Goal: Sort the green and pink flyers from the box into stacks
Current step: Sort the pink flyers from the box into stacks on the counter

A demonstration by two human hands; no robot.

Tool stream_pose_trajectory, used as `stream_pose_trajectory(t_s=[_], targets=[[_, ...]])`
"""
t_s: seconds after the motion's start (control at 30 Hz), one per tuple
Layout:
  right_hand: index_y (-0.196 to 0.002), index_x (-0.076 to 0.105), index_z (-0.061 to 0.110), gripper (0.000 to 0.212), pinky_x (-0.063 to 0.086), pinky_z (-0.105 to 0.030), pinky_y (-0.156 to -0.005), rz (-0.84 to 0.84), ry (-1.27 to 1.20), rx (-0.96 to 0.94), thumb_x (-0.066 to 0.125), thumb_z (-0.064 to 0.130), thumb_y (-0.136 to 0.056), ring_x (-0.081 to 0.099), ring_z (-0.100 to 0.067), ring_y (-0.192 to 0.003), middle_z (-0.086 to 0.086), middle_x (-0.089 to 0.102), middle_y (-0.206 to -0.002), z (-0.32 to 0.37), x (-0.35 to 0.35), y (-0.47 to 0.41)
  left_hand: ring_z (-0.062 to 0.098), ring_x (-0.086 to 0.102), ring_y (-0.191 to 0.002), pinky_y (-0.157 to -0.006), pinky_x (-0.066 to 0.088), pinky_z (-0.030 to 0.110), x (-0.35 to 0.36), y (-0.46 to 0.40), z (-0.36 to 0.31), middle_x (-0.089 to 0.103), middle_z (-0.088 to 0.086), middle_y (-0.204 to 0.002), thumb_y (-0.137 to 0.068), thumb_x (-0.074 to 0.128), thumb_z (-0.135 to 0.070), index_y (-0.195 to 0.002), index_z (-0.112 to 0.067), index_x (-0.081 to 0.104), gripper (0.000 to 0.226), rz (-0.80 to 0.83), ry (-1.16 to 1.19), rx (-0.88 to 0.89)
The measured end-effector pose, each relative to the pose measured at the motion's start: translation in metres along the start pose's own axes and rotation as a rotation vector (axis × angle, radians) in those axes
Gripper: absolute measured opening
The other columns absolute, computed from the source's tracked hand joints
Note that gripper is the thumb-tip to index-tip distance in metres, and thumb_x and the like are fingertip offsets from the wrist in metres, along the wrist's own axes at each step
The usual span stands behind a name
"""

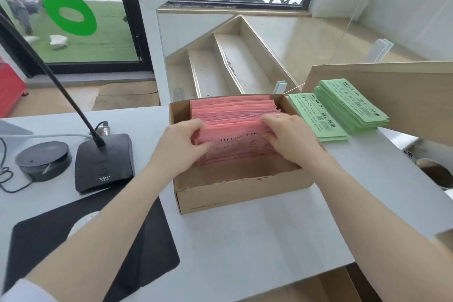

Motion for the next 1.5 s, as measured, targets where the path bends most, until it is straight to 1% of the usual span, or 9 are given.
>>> stream_pose_trajectory(t_s=[0.1, 0.3, 0.47, 0.63, 0.8, 0.97, 1.13, 1.4, 1.5], targets=[[-0.1, 0.062, 0.007, 0.023, 0.034, -0.033, -0.069, -0.208, -0.109, -0.053, 0.059, 0.016, -0.08, 0.06, -0.035, -0.08, -0.01, 0.067, -0.09, 0.003, -0.042, 0.015, -0.003, 0.062, -0.091, -0.077, 0.051, 0.017, -0.008, 0.029, -0.034, 0.066, -0.02, -0.094, -0.084, 0.065, -0.016, -0.094, -0.036, 0.058, 0.024, -0.137, 0.462, 0.027], [-0.091, 0.069, 0.012, 0.025, 0.046, -0.035, -0.066, -0.256, -0.146, -0.227, 0.063, 0.024, -0.07, 0.061, -0.029, -0.061, -0.004, 0.071, -0.08, 0.015, -0.099, 0.075, -0.012, 0.056, -0.096, -0.081, 0.046, 0.01, 0.015, 0.094, -0.078, 0.059, -0.039, -0.096, -0.086, 0.06, -0.016, -0.101, -0.041, 0.046, 0.032, -0.411, 0.596, 0.089], [-0.095, 0.069, 0.022, 0.021, 0.033, -0.024, -0.062, 0.024, -0.216, -0.232, 0.063, 0.025, -0.075, 0.063, -0.025, -0.075, 0.004, 0.07, -0.088, -0.002, -0.073, 0.135, -0.009, 0.056, -0.092, -0.08, 0.046, 0.013, 0.067, 0.154, -0.075, 0.059, -0.034, -0.095, -0.083, 0.057, -0.029, -0.099, -0.041, 0.046, 0.023, -0.239, 0.539, -0.005], [-0.105, 0.057, 0.021, 0.023, 0.038, -0.029, -0.067, 0.287, -0.131, -0.148, 0.058, 0.034, -0.087, 0.056, -0.023, -0.095, 0.003, 0.062, -0.099, 0.002, -0.021, 0.17, 0.002, 0.061, -0.098, -0.09, 0.049, 0.034, 0.105, 0.198, -0.059, 0.066, -0.024, -0.098, -0.09, 0.055, -0.013, -0.103, -0.036, 0.051, 0.027, -0.132, 0.598, -0.199], [-0.099, 0.064, 0.023, 0.027, 0.04, -0.028, -0.071, 0.243, -0.219, -0.008, 0.068, 0.04, -0.078, 0.055, -0.017, -0.088, 0.006, 0.063, -0.091, -0.018, -0.026, 0.181, 0.0, 0.061, -0.096, -0.082, 0.049, 0.019, 0.11, 0.208, -0.067, 0.064, -0.01, -0.103, -0.092, 0.049, 0.0, -0.104, -0.028, 0.051, 0.031, -0.193, 0.688, -0.234], [-0.105, 0.061, 0.021, 0.033, 0.047, -0.025, -0.085, 0.246, -0.958, 0.372, 0.074, 0.012, -0.076, 0.064, -0.013, -0.095, 0.002, 0.069, -0.098, -0.054, -0.017, 0.214, -0.002, 0.06, -0.096, -0.079, 0.048, 0.015, 0.108, 0.206, -0.067, 0.062, -0.004, -0.108, -0.091, 0.046, 0.007, -0.108, -0.023, 0.048, 0.034, -0.216, 0.813, -0.25], [-0.101, 0.057, 0.013, 0.031, 0.05, -0.018, -0.071, 0.218, -1.343, 0.506, 0.066, -0.006, -0.078, 0.066, -0.007, -0.085, 0.0, 0.068, -0.094, -0.032, 0.006, 0.225, 0.001, 0.059, -0.102, -0.085, 0.049, 0.019, 0.119, 0.201, -0.073, 0.061, -0.006, -0.11, -0.092, 0.046, 0.006, -0.11, -0.026, 0.045, 0.037, -0.19, 0.853, -0.28], [-0.086, 0.054, 0.011, 0.028, 0.054, -0.025, -0.067, -0.122, -1.442, 0.476, 0.062, -0.014, -0.077, 0.064, -0.013, -0.079, -0.005, 0.064, -0.084, -0.028, -0.002, 0.216, -0.005, 0.057, -0.097, -0.084, 0.047, 0.012, 0.118, 0.18, -0.083, 0.058, -0.007, -0.106, -0.096, 0.037, 0.004, -0.107, -0.024, 0.041, 0.03, -0.214, 0.786, -0.248], [-0.097, 0.055, 0.013, 0.032, 0.056, -0.026, -0.074, -0.045, -1.392, 0.515, 0.064, -0.01, -0.078, 0.065, -0.01, -0.088, -0.001, 0.066, -0.094, -0.033, 0.007, 0.214, -0.007, 0.053, -0.101, -0.093, 0.045, 0.018, 0.125, 0.173, -0.072, 0.055, -0.009, -0.111, -0.096, 0.036, 0.003, -0.113, -0.022, 0.037, 0.029, -0.115, 0.758, -0.282]])
Point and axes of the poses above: each hand's wrist, its own y-axis away from the middle knuckle, its own x-axis out of the palm, z = x × y, the point moved 1 cm from there along -y, towards the middle knuckle
